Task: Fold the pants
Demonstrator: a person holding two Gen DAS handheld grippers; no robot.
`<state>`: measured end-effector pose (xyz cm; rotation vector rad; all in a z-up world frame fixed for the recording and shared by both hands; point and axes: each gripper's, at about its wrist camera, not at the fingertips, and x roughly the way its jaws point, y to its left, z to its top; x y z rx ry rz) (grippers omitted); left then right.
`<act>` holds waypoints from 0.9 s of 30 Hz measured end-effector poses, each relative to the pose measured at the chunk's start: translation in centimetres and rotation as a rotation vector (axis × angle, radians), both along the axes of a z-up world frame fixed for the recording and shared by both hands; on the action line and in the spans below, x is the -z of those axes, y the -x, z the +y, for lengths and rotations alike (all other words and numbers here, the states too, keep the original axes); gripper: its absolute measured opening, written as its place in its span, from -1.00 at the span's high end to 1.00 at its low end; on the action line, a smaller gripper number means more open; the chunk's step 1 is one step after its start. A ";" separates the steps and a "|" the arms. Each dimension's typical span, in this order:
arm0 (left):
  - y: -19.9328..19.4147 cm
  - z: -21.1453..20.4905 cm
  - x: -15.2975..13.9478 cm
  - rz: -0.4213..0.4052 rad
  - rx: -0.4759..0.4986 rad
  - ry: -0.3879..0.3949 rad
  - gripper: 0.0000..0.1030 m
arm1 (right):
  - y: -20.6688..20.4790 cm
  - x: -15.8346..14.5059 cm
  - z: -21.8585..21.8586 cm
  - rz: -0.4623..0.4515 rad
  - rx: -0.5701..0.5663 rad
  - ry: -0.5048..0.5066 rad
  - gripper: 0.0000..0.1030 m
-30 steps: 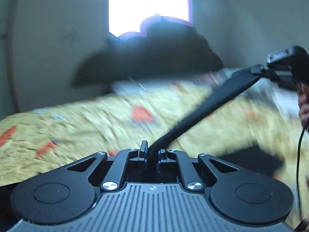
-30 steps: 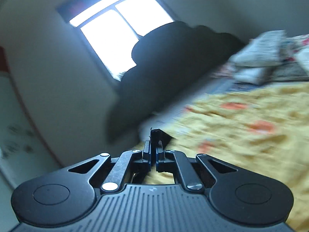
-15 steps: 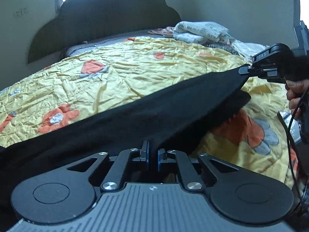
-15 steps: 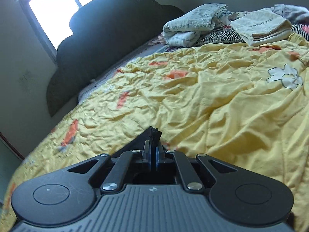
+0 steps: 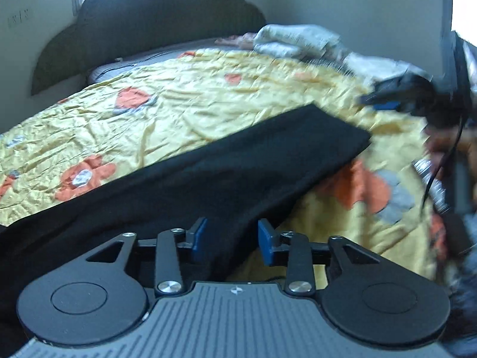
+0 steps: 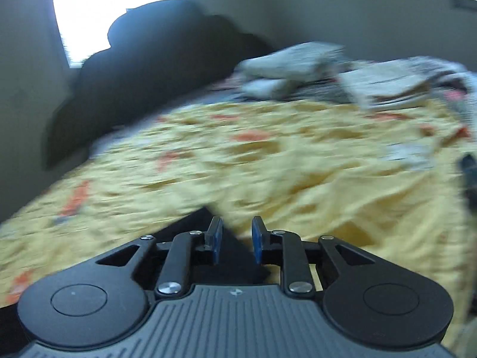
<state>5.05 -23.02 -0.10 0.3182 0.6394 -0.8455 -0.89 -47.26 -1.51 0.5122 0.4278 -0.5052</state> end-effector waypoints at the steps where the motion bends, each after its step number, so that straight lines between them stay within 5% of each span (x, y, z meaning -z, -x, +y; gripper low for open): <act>1: 0.0 0.1 -0.3 0.003 0.000 0.019 -0.04 | -0.7 0.4 0.4 -0.002 -0.095 -0.061 0.49; 3: -0.4 0.1 -0.6 0.002 -0.026 0.038 -0.15 | -2.2 1.8 0.9 0.040 -0.188 -0.167 0.48; 6: -1.6 -0.1 0.3 0.011 -0.097 -0.019 -0.14 | -2.6 3.3 0.7 0.101 -0.055 -0.146 0.49; 8: -2.4 0.1 1.3 0.038 -0.113 -0.062 -0.09 | -0.9 2.9 0.2 0.040 0.050 -0.160 0.42; 11: -2.8 0.5 1.8 0.051 -0.129 -0.065 -0.10 | 0.8 2.5 -0.2 -0.050 -0.028 -0.283 0.39; 20: -3.0 0.0 0.9 0.028 -0.157 -0.020 -0.15 | 1.5 5.0 1.6 -0.026 -0.129 -0.540 0.38; 27: -3.3 0.4 0.5 0.021 -0.180 -0.013 -0.21 | 0.2 6.0 0.3 -0.079 -0.085 -0.548 0.37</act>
